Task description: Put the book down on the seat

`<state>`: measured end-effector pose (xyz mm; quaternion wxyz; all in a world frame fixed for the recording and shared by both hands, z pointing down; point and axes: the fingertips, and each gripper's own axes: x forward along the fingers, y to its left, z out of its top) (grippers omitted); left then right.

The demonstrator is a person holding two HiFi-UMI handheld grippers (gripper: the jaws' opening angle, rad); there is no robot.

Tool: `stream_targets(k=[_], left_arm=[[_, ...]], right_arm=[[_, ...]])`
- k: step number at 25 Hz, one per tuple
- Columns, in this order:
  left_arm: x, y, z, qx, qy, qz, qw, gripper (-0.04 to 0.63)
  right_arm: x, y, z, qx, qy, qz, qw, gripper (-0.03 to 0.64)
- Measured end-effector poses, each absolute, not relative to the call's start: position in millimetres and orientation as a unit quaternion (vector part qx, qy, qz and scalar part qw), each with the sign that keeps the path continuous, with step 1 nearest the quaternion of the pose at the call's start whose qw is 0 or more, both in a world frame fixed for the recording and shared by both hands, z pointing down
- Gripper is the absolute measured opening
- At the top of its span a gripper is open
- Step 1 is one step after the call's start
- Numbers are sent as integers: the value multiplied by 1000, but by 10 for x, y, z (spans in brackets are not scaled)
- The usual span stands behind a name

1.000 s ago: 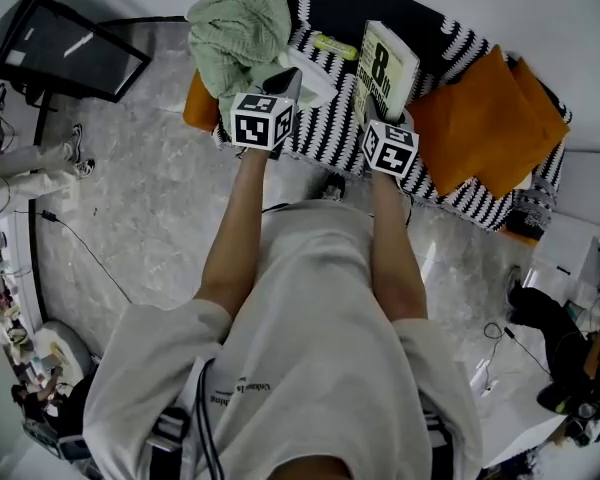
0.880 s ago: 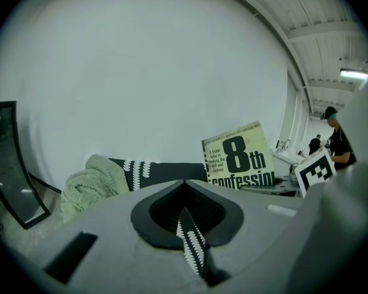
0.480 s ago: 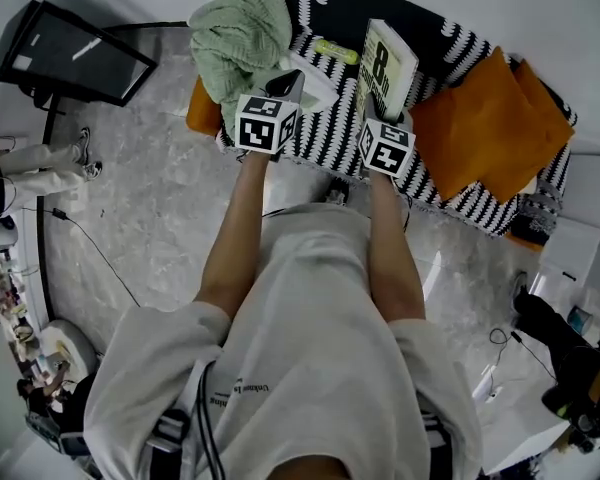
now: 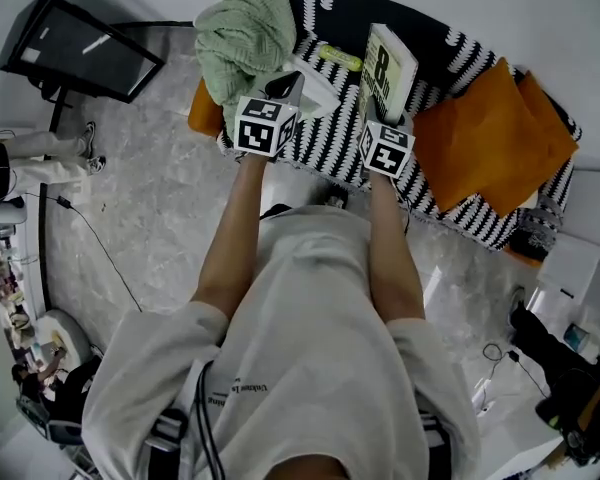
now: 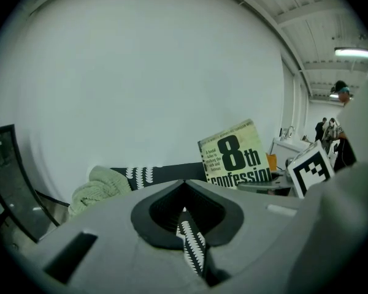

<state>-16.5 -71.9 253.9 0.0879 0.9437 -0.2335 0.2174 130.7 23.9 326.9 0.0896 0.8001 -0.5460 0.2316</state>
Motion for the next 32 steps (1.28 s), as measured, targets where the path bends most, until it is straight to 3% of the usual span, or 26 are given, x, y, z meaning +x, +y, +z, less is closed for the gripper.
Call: stream_targets(k=[32], left_arm=[[59,-489,2678,942,-226,215,125,9]], right_arm=[[1487,136,3357,784,-570,228,93,150]])
